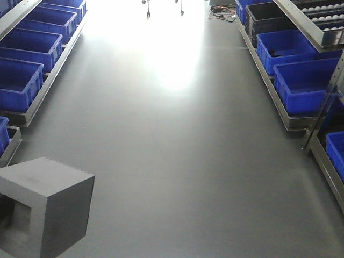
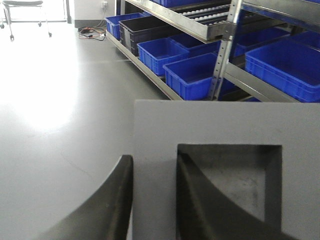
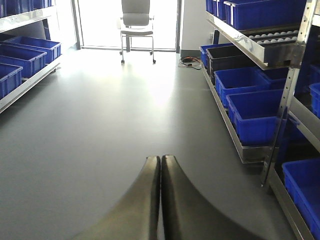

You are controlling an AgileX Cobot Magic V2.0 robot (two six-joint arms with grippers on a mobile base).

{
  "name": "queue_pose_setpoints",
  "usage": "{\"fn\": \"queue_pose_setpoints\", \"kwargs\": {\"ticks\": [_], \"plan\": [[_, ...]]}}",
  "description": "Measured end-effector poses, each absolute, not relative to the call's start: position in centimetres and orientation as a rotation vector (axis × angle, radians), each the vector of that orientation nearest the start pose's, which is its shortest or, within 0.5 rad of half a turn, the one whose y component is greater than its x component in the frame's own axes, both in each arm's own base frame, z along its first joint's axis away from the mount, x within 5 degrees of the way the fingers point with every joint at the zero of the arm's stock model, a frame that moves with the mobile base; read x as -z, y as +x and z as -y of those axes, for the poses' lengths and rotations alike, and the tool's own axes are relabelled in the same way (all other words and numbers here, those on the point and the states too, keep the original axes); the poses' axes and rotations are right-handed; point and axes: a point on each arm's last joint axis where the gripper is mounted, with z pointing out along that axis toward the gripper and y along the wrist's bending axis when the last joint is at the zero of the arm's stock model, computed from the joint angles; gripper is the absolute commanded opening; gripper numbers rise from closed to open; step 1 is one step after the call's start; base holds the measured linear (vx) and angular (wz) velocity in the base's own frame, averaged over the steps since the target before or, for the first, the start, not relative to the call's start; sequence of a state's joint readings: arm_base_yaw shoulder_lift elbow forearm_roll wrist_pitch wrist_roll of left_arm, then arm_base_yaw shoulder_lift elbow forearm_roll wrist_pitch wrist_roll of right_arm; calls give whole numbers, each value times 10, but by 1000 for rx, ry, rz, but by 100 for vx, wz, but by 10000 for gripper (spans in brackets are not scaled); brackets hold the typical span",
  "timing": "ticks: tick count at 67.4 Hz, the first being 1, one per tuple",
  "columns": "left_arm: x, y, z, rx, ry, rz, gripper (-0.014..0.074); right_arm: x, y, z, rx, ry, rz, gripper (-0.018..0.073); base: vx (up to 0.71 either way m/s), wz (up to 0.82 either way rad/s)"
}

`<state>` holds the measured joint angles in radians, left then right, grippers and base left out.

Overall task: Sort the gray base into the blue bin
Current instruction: 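Turn toward the shelf and stop over the large empty blue bin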

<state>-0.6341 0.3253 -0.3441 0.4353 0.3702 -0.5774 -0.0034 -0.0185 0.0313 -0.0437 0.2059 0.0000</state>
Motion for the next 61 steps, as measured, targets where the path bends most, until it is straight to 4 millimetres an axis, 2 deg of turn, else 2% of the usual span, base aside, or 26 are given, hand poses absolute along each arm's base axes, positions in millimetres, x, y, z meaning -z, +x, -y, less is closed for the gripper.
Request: {"fn": "queue_pose_setpoints", "kwargs": {"ticks": [46, 61], "plan": [[-277, 72, 36, 433, 312, -1795, -7, -185, 56, 1, 42, -27, -1702, -5, 50, 12], [-277, 72, 36, 433, 312, -1795, -7, -185, 56, 1, 42, -27, -1702, -5, 40, 30]]}}
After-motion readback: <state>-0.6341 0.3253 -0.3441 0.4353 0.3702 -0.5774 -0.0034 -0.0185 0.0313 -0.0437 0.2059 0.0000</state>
